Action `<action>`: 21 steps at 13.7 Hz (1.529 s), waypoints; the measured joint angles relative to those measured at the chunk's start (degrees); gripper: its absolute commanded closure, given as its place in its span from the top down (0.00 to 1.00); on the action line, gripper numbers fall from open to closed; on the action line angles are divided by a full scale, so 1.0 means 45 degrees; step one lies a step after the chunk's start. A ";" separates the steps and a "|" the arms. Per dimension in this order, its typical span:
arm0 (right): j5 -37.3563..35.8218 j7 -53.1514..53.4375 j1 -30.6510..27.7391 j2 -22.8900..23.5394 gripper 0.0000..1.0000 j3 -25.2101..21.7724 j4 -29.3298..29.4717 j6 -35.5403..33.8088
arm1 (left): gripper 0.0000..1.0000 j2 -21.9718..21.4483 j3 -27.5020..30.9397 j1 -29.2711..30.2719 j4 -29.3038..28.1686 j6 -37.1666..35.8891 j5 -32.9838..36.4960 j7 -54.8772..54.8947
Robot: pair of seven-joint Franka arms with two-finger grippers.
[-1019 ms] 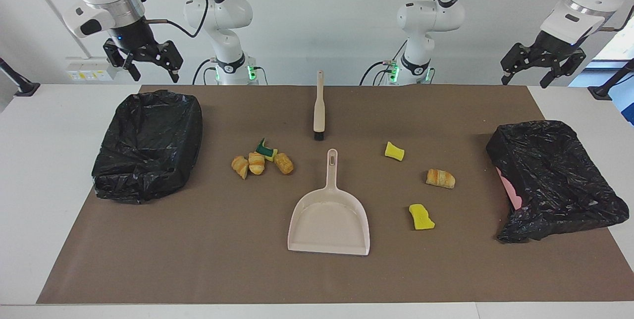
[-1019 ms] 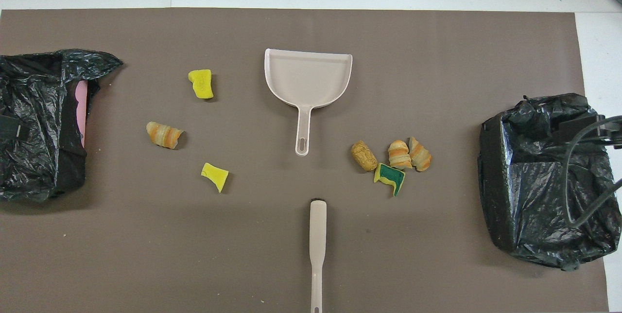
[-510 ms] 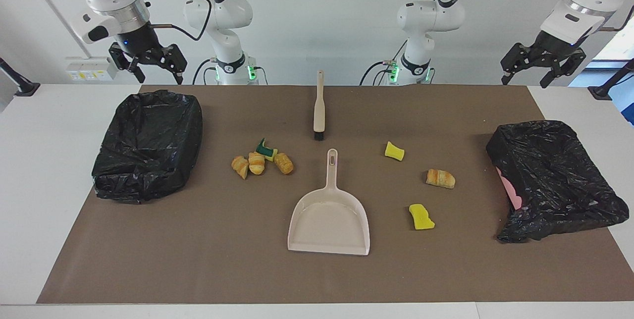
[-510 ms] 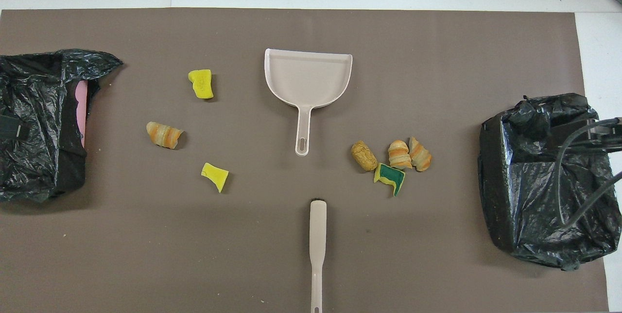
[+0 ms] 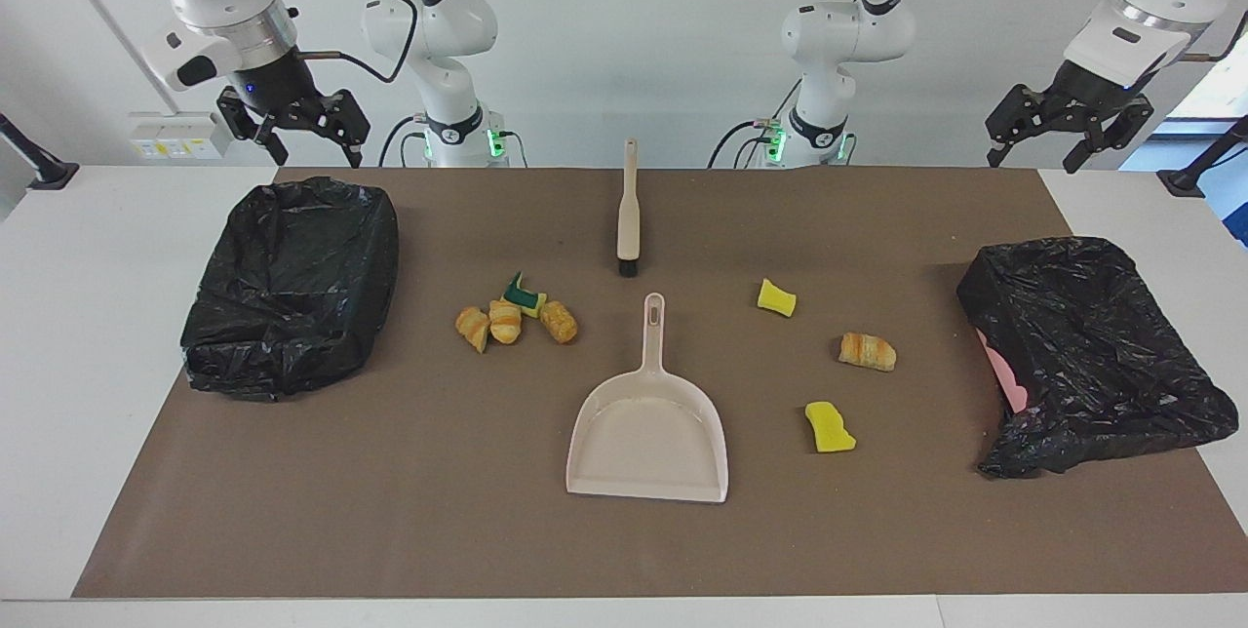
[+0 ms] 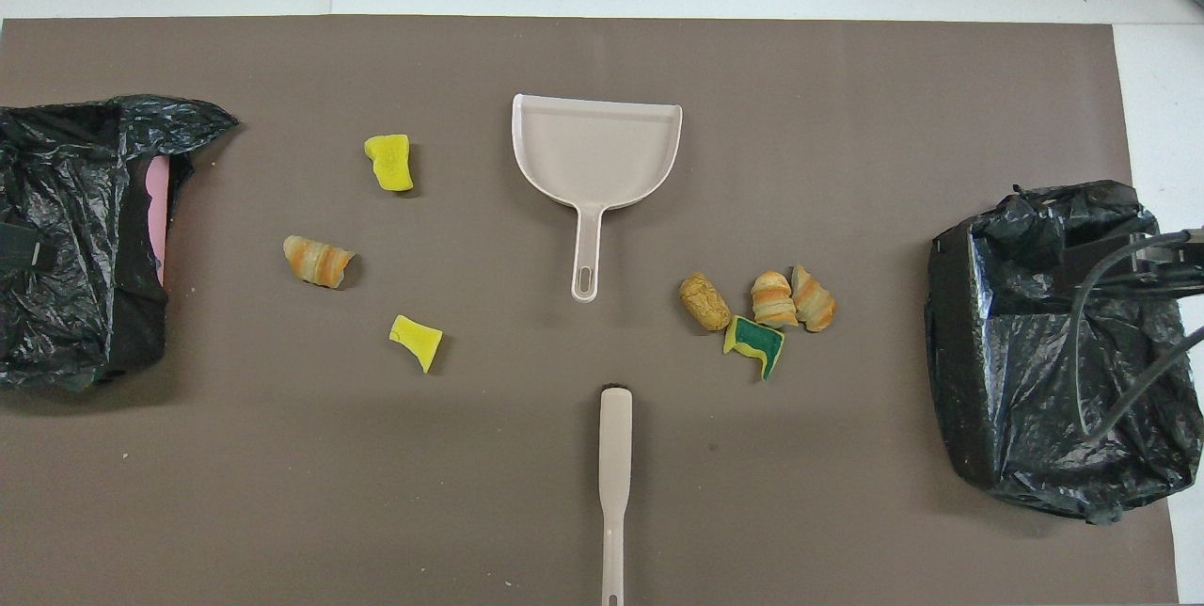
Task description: Sweep and dump trash in bin
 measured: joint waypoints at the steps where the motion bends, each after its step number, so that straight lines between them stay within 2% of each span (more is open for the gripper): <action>1: 0.0000 0.0000 0.0004 0.0000 1.00 0.0002 -0.0028 0.0000 | 1.00 0.0000 0.0000 0.0000 0.0000 0.0000 0.0000 0.0000; 5: 0.0018 0.0488 0.0642 0.0155 1.00 0.0146 -0.0162 0.0228 | 1.00 0.0000 0.0000 0.0000 0.0000 -0.0002 0.0000 -0.0001; 9: 0.0024 0.1863 0.1842 0.0832 1.00 0.0241 -0.0204 0.1109 | 1.00 -0.0001 0.0000 0.0000 0.0000 -0.0002 0.0000 -0.0002; 11: 0.0577 0.2554 0.2085 0.1287 1.00 0.0274 -0.0183 0.1760 | 1.00 -0.0001 -0.0017 -0.0001 0.0000 -0.0005 0.0000 -0.0011; 13: 0.0963 0.3494 0.2462 0.2008 1.00 0.0300 -0.0067 0.2590 | 1.00 -0.0003 -0.0162 -0.0011 0.0000 -0.0040 0.0000 -0.0011; 16: 0.0968 0.5254 0.3671 0.3607 1.00 0.0380 0.0482 0.3768 | 1.00 -0.0032 -0.0385 -0.0298 -0.0046 -0.0144 -0.0018 -0.0012; 18: 0.0968 0.6305 0.4246 0.4687 1.00 0.0425 0.0903 0.4686 | 1.00 -0.0241 -0.0502 -0.1116 -0.0383 -0.0208 -0.0022 -0.0225; 21: 0.0997 0.6928 0.4742 0.5769 1.00 0.0463 0.1476 0.5466 | 1.00 -0.1002 -0.0620 -0.2755 -0.1593 -0.0214 -0.0022 -0.1178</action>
